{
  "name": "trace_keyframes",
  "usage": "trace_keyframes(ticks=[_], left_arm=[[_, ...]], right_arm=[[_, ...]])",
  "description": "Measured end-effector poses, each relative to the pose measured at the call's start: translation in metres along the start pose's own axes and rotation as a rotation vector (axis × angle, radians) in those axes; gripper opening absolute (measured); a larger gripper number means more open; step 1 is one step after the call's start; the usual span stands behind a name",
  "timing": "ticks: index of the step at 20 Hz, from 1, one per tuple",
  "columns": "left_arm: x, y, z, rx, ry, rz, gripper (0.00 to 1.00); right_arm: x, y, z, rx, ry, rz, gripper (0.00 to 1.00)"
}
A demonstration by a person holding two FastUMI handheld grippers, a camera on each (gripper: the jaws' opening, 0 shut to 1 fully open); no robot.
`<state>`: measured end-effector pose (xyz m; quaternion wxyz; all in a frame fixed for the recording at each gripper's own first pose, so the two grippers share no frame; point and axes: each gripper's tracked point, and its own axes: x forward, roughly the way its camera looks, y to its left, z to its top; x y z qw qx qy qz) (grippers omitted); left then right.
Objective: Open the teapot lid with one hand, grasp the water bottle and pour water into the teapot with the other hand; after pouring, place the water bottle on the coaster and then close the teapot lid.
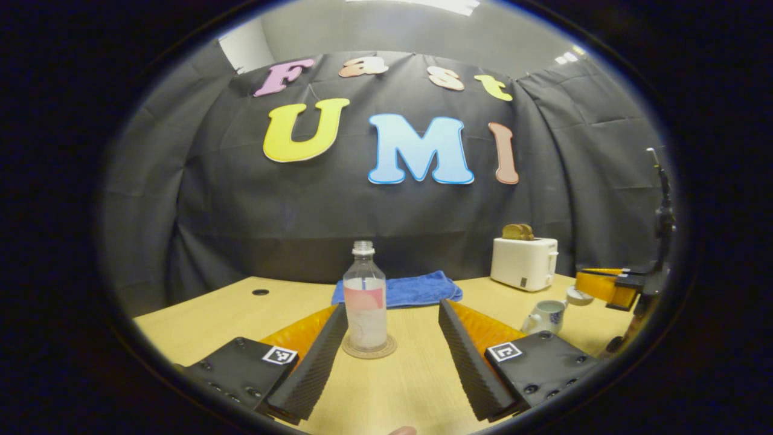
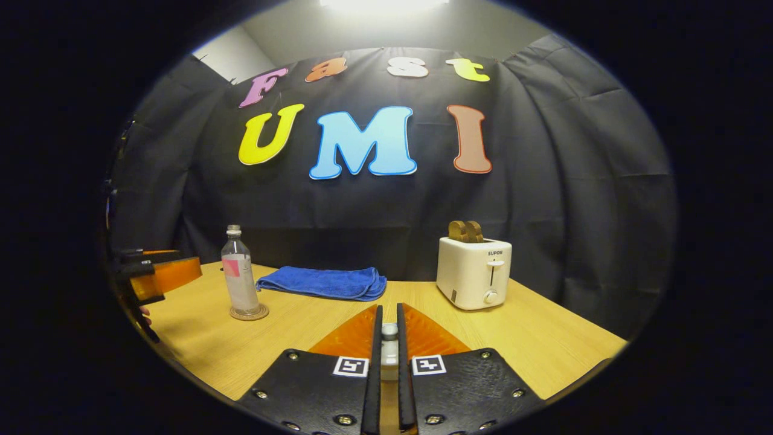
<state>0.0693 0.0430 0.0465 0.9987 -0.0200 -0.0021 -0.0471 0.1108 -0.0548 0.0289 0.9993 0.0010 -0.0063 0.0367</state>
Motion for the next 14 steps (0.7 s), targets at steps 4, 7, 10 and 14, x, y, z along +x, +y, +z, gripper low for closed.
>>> trace_keyframes(ticks=[4, 7, 10, 14], left_arm=[[-0.005, -0.006, -0.004, 0.003, 0.007, -0.011, 1.0], [-0.001, -0.004, -0.011, -0.013, 0.02, -0.009, 1.0], [-0.002, -0.003, -0.012, -0.023, 0.021, -0.01, 1.0], [-0.003, -0.001, -0.014, -0.024, 0.024, -0.009, 1.0]], right_arm=[[0.027, -0.004, -0.012, -0.03, 0.031, -0.005, 0.12], [0.039, -0.002, -0.018, -0.041, 0.044, -0.01, 0.12], [0.048, 0.001, -0.024, -0.033, 0.062, -0.012, 0.12], [0.052, 0.003, -0.036, -0.021, 0.096, -0.008, 0.12]])
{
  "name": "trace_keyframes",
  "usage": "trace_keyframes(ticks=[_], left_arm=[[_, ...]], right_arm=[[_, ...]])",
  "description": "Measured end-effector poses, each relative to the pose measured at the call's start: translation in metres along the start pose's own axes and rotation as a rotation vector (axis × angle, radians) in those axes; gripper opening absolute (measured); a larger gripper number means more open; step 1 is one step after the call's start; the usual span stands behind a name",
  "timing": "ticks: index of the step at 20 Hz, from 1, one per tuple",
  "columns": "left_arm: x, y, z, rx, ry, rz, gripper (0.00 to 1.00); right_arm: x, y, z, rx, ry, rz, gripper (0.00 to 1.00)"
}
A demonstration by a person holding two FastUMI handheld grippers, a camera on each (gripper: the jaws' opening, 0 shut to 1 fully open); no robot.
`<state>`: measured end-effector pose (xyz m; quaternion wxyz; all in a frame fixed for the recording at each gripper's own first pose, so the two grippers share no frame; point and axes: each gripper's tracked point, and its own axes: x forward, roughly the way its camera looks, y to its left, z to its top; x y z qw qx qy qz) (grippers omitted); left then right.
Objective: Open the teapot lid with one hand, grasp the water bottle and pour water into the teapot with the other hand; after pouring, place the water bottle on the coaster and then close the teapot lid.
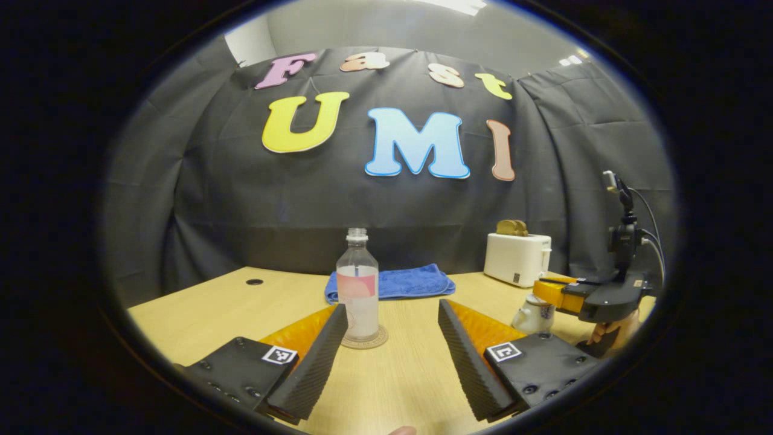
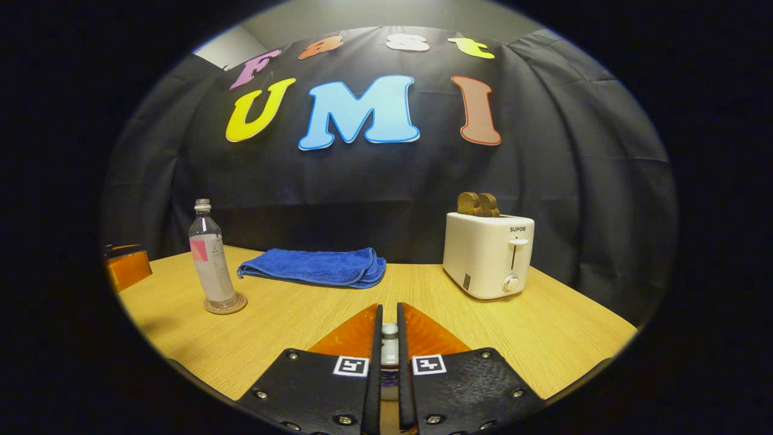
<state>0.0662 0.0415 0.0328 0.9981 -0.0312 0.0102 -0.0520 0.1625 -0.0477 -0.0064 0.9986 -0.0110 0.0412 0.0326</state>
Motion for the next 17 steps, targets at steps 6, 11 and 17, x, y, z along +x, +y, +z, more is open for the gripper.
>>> trace_keyframes(ticks=[6, 11, 17], left_arm=[[-0.004, 0.001, 0.0, 0.001, -0.006, 0.007, 1.0], [-0.024, -0.014, -0.004, -0.024, -0.008, 0.006, 1.0], [-0.057, -0.035, -0.019, -0.031, -0.014, -0.002, 1.0]], right_arm=[[-0.014, -0.004, 0.02, -0.063, -0.041, -0.037, 0.35], [-0.101, 0.018, 0.015, -0.03, -0.064, -0.05, 0.79], [-0.15, 0.051, 0.01, -0.048, -0.102, -0.028, 0.94]])
